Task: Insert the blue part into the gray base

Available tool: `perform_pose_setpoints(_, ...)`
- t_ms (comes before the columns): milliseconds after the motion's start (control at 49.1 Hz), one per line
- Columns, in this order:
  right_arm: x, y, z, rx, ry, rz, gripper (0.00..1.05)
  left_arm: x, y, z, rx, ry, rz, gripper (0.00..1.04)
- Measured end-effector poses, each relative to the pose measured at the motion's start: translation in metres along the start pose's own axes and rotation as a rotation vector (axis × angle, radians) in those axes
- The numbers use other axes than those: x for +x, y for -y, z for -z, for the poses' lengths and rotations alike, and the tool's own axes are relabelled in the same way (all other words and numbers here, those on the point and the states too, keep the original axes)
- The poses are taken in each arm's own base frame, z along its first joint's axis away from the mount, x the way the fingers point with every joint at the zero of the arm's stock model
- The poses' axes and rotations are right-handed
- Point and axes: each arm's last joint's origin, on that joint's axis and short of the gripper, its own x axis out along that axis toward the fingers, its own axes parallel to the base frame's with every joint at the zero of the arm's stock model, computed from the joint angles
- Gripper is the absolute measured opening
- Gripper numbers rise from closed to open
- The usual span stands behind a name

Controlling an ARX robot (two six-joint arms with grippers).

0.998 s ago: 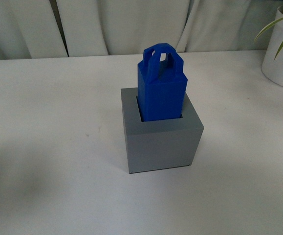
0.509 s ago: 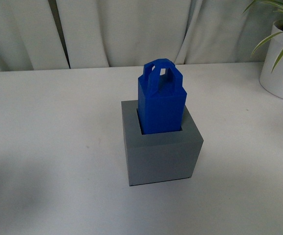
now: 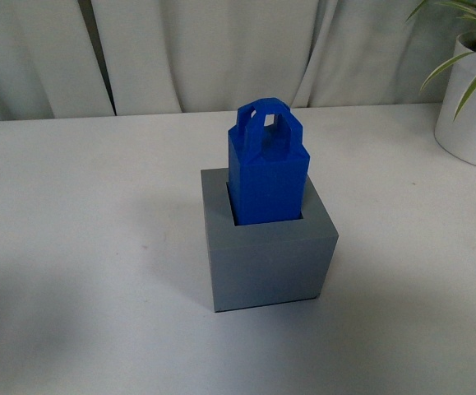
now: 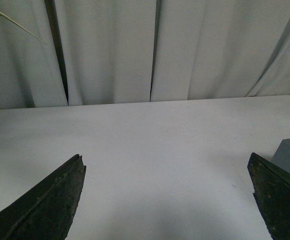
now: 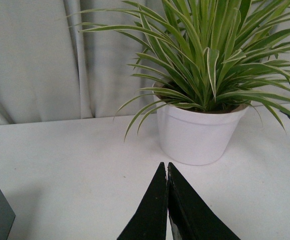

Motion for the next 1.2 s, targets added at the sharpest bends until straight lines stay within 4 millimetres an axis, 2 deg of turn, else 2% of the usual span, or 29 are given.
perform_pose_setpoints(183, -0.012, 0.011, 0.010, 0.002, 0.004, -0.001, 0.02, 0.000, 0.000, 0.000, 0.000, 0.000, -0.001, 0.99)
perform_pose_setpoints(814, -0.032, 0.011, 0.030, 0.003, 0.012, -0.006, 0.02, 0.000, 0.000, 0.000, 0.000, 0.000, 0.000, 0.99)
perform_pose_setpoints(1201, -0.040, 0.011, 0.029, 0.003, 0.016, -0.006, 0.02, 0.000, 0.000, 0.000, 0.000, 0.000, 0.000, 0.99)
